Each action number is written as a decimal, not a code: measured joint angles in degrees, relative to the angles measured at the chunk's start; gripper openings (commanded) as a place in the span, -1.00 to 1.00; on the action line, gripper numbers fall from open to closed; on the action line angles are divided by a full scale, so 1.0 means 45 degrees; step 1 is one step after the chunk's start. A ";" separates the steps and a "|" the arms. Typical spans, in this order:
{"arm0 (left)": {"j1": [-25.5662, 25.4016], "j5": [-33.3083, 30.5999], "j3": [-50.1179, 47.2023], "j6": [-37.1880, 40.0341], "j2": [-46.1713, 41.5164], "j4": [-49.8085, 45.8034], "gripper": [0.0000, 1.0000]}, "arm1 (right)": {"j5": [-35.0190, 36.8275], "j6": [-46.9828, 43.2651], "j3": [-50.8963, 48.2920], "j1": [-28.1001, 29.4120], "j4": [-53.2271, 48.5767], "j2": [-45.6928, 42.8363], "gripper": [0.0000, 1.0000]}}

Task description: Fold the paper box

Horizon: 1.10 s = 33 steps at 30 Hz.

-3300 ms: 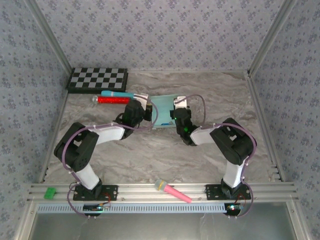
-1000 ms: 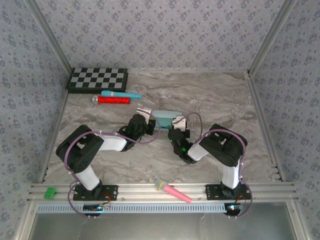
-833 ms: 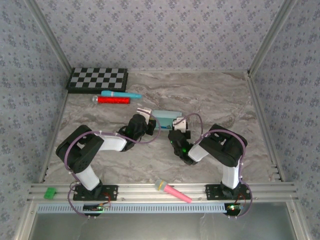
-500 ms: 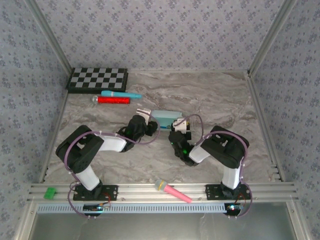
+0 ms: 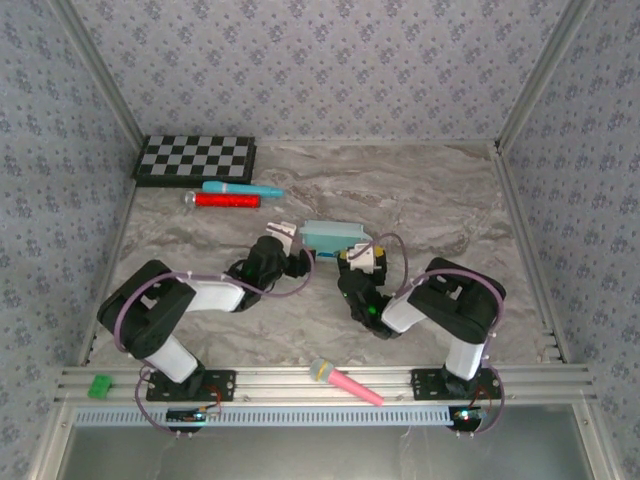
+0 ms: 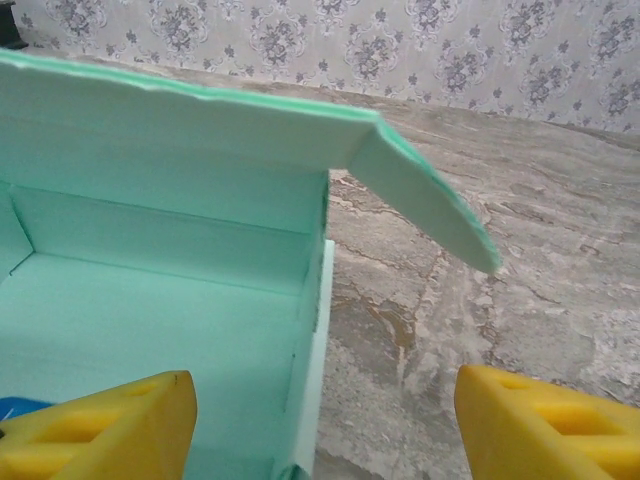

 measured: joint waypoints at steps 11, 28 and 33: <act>-0.0005 -0.1501 -0.0855 0.0219 -0.2395 -0.1617 0.69 | 0.0787 0.3643 -0.0204 0.0233 -0.5761 -0.3526 0.47; 0.3332 -0.2691 0.0204 -0.1375 -0.4104 -0.6237 0.71 | -0.1103 0.9024 0.1078 -0.3143 -1.4819 -0.6096 0.50; 0.4201 -0.1156 0.2040 -0.1360 -0.3891 -0.7014 0.68 | -0.4478 0.7019 0.1549 -0.5751 -1.4338 -0.6839 0.49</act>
